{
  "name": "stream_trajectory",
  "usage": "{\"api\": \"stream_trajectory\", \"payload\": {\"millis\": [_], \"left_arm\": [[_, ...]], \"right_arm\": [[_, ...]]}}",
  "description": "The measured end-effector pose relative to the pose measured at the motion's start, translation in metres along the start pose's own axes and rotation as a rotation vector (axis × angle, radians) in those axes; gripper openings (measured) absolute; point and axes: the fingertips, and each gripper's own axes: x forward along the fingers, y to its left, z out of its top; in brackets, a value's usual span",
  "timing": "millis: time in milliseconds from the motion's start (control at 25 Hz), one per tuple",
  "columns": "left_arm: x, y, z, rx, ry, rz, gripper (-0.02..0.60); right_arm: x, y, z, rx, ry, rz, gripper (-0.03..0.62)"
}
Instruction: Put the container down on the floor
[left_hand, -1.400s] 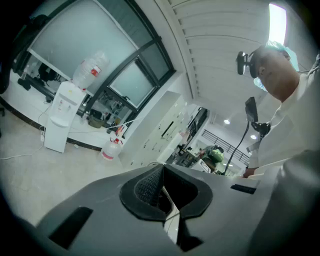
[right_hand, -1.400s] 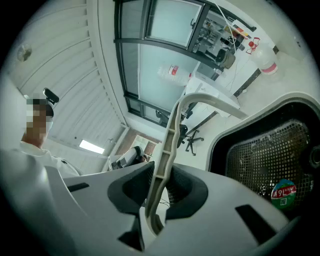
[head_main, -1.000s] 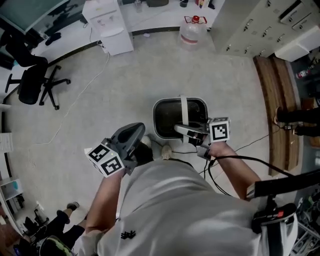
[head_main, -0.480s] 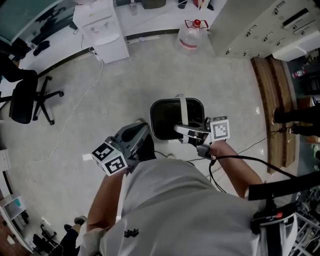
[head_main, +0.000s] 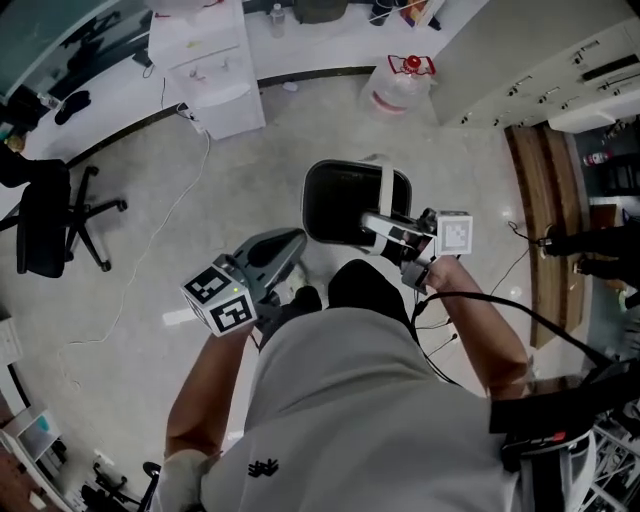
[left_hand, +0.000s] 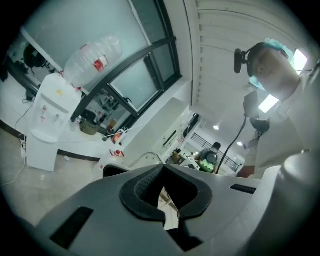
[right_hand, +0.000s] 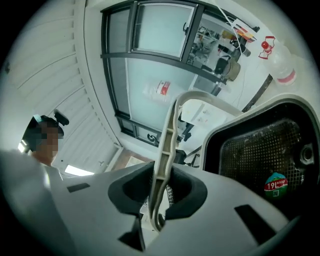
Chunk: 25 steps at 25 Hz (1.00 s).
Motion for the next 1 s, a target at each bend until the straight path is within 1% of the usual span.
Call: {"api": "stream_trajectory", "payload": {"millis": [160,240,360,480,560,680,800,1000], "left_arm": [[0.012,0.026,0.023,0.04,0.022,0.007,0.009],[0.02,0.04,0.033,0.049,0.024,0.019,0.009],[0.033,0.067,0.046,0.058,0.029,0.057,0.01],[0.051,0.101,0.071,0.064,0.022,0.091,0.01],[0.067,0.129,0.09,0.046,0.012,0.12,0.009],[0.103,0.17,0.113,-0.003,0.01,0.147,0.01],[0.145,0.21,0.131,-0.041,0.041,0.154,0.009],[0.204,0.279,0.15,-0.076,0.093,0.179,0.01]], "right_arm": [[0.032,-0.021,0.06,-0.038,-0.007,0.004,0.043],[0.046,-0.037,0.088,-0.037,-0.005,0.003,0.044],[0.063,-0.07,0.125,-0.015,0.011,-0.005,0.044],[0.083,-0.109,0.164,0.001,0.053,-0.002,0.044],[0.098,-0.136,0.19,0.01,0.084,0.008,0.043],[0.117,-0.176,0.229,0.029,0.133,0.015,0.043],[0.137,-0.213,0.265,0.055,0.181,0.022,0.043],[0.164,-0.28,0.312,0.018,0.278,0.001,0.043]]}}
